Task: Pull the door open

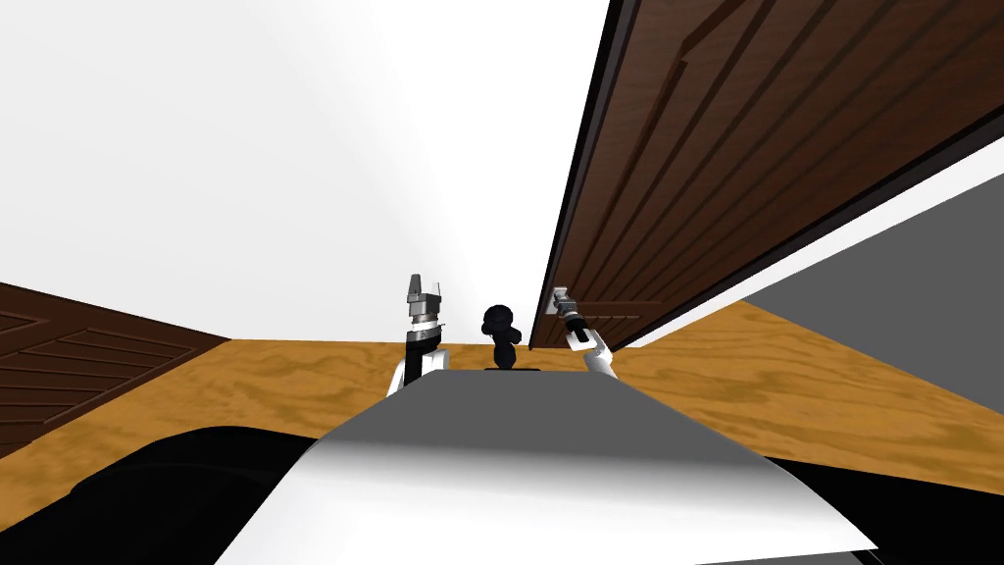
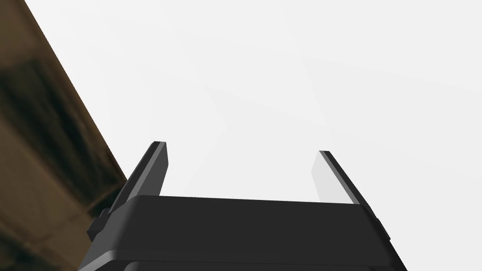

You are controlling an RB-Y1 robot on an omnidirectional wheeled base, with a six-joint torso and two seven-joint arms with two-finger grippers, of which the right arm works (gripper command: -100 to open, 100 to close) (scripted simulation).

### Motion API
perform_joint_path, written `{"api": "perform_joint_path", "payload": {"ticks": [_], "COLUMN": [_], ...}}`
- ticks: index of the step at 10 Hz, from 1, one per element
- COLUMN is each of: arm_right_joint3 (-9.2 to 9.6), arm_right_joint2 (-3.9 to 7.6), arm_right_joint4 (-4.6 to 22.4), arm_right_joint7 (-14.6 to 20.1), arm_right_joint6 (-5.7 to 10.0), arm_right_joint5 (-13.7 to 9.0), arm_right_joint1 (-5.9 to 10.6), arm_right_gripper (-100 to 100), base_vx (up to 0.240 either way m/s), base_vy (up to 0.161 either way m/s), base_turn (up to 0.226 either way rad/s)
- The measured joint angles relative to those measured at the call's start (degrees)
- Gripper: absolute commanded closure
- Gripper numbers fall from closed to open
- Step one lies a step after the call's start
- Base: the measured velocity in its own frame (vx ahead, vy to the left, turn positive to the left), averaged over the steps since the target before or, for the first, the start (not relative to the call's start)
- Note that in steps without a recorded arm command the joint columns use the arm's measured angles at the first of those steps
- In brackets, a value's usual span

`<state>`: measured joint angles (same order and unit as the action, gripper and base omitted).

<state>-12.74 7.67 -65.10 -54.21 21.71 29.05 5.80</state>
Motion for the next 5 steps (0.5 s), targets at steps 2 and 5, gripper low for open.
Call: {"api": "perform_joint_path", "payload": {"ticks": [2, 5], "arm_right_joint3": [-0.21, -0.33], "arm_right_joint2": [0.41, 0.6], "arm_right_joint4": [0.41, 1.2], "arm_right_joint7": [1.97, 5.02], "arm_right_joint6": [0.03, 0.25], "arm_right_joint5": [-1.26, -3.05], "arm_right_joint1": [0.28, 0.53], "arm_right_gripper": [100, 100], "base_vx": [-0.065, -0.06], "base_vy": [-0.018, -0.023], "base_turn": [0.072, 0.079]}}
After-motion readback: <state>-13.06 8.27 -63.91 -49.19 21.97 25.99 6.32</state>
